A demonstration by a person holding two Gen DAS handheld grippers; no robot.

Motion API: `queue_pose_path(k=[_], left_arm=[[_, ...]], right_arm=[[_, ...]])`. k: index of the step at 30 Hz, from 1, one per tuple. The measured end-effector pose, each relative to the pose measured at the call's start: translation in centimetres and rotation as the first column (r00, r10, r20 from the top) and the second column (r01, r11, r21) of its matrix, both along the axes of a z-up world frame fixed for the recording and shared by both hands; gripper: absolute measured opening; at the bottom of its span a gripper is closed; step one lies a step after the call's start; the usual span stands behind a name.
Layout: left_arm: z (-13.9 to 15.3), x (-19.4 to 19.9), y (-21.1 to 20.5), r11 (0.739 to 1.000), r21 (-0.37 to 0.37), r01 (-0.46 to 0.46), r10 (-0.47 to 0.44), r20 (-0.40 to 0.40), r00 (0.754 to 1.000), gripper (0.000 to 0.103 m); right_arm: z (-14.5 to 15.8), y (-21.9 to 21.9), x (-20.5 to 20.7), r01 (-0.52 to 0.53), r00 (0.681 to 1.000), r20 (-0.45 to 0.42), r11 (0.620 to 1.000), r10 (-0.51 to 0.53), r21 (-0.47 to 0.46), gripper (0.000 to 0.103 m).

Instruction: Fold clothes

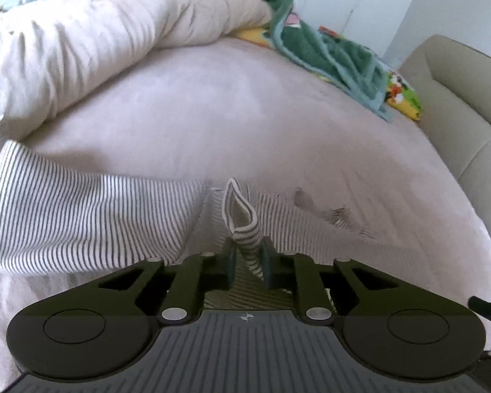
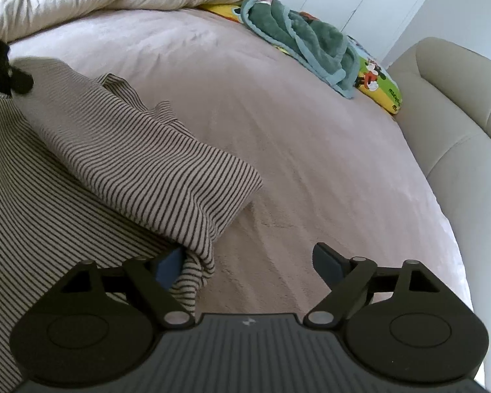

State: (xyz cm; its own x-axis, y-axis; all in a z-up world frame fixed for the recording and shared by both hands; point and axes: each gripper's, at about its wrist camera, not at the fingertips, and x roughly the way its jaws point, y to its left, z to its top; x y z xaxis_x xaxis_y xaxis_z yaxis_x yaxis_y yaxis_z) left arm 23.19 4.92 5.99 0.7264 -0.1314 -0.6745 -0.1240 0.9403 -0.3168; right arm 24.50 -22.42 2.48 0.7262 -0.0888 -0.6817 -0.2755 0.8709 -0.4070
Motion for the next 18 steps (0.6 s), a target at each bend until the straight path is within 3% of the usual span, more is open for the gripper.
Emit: queue_pose_path(k=[1, 4, 5, 7, 9, 10, 12, 15, 17, 18], left_arm=[[-0.1, 0.5, -0.2, 1.000, -0.007, 0.001, -0.001, -0.017, 1.000, 0.020], [-1.9, 1.4, 0.2, 0.997, -0.078, 0.002, -0.013, -0.130, 0.991, 0.052], [-2.5, 1.9, 0.3, 0.996, -0.090, -0.006, -0.008, -0.145, 0.989, 0.053], [-2.9, 2.4, 0.3, 0.995, -0.098, -0.015, 0.000, -0.149, 0.989, 0.052], [-2.5, 2.3, 0.4, 0.997, -0.077, -0.026, 0.015, -0.132, 0.991, 0.042], [-2.2, 2.1, 0.5, 0.998, -0.059, -0.034, 0.026, -0.122, 0.992, 0.026], [-1.5, 1.7, 0.7, 0.998, -0.025, -0.050, 0.047, -0.104, 0.993, 0.022], [-1.5, 1.4, 1.3, 0.997, -0.018, -0.070, 0.067, -0.150, 0.986, 0.025], [-1.1, 1.0, 2.0, 0.995, -0.059, -0.080, 0.070, -0.148, 0.987, 0.030], [-0.7, 0.6, 2.4, 0.992, -0.084, -0.089, 0.077, -0.140, 0.987, 0.035]], right_arm=[[-0.1, 0.0, 0.1, 0.001, 1.000, -0.001, 1.000, -0.001, -0.003, 0.086], [-0.4, 0.3, 0.4, 0.003, 1.000, -0.006, 1.000, -0.003, -0.010, 0.086], [-0.4, 0.5, 0.5, 0.002, 1.000, -0.007, 1.000, -0.002, -0.012, 0.087], [-0.3, 0.8, 0.4, -0.003, 1.000, -0.009, 1.000, 0.003, -0.016, 0.087], [-0.2, 0.8, 0.2, -0.006, 1.000, -0.012, 1.000, 0.006, -0.013, 0.087], [-0.2, 0.9, 0.1, -0.007, 1.000, -0.014, 1.000, 0.007, -0.011, 0.087], [0.6, 0.6, -0.1, 0.001, 1.000, -0.010, 1.000, -0.001, 0.023, 0.087], [3.7, 0.1, -0.4, 0.030, 1.000, -0.013, 0.982, -0.028, 0.184, 0.090], [5.7, -0.4, -0.3, 0.039, 0.999, -0.022, 0.928, -0.033, 0.371, 0.103], [6.7, -0.6, -0.2, 0.044, 0.999, -0.027, 0.888, -0.035, 0.459, 0.103]])
